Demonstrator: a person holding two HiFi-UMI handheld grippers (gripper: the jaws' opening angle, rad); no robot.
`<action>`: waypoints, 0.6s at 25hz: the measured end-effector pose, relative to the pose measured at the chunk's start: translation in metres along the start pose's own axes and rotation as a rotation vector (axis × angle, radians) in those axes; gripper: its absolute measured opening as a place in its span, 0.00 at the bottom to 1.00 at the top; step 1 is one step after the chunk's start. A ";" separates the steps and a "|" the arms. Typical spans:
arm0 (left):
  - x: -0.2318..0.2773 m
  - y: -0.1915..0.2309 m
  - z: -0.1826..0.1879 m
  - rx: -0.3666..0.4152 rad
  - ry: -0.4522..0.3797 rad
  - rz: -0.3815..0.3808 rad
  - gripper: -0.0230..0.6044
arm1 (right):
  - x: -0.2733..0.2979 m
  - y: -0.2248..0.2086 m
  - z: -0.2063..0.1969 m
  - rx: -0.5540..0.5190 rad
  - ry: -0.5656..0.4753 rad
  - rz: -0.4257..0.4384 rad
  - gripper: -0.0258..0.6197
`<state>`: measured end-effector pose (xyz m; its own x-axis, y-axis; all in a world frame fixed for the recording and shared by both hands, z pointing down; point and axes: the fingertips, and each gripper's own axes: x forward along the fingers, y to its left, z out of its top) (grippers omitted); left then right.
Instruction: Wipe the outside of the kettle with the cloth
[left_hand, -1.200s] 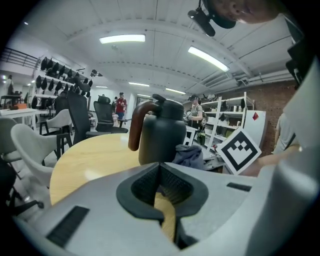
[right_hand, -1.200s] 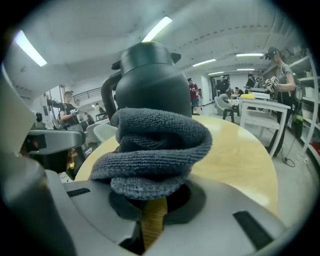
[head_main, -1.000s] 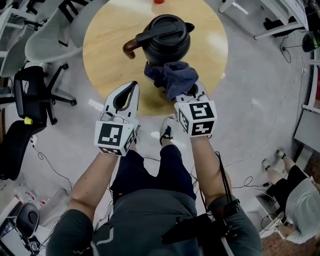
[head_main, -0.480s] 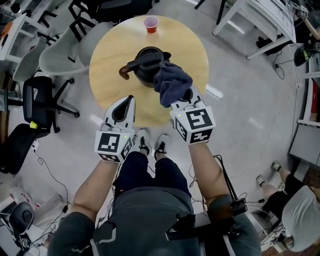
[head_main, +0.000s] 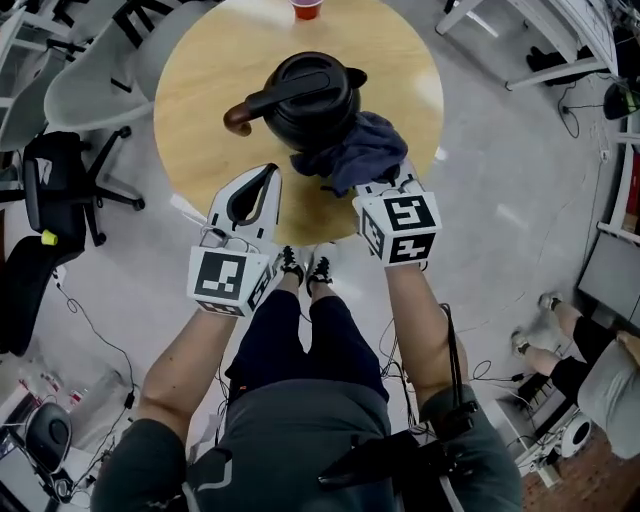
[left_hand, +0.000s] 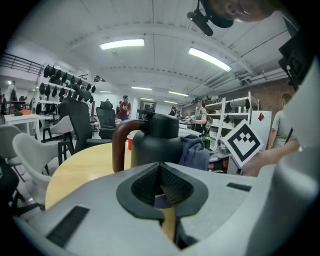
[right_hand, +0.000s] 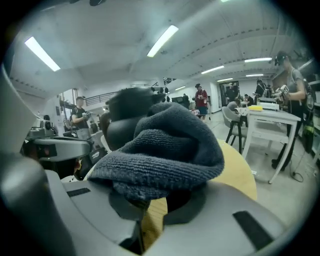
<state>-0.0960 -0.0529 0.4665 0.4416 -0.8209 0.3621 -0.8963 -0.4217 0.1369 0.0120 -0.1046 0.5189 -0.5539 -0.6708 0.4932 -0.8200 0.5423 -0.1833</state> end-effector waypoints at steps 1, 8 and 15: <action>0.003 0.003 -0.006 -0.007 0.004 -0.002 0.05 | 0.007 -0.002 -0.009 0.007 0.013 -0.006 0.12; 0.016 0.012 -0.026 -0.037 0.011 -0.023 0.05 | 0.039 -0.018 -0.054 -0.044 0.135 -0.087 0.12; 0.014 0.027 -0.022 -0.032 0.022 0.005 0.05 | 0.036 -0.021 -0.063 -0.044 0.200 -0.084 0.12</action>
<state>-0.1152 -0.0672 0.4955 0.4363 -0.8141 0.3832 -0.8996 -0.4048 0.1642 0.0181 -0.1081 0.5938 -0.4410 -0.6031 0.6647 -0.8524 0.5134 -0.0997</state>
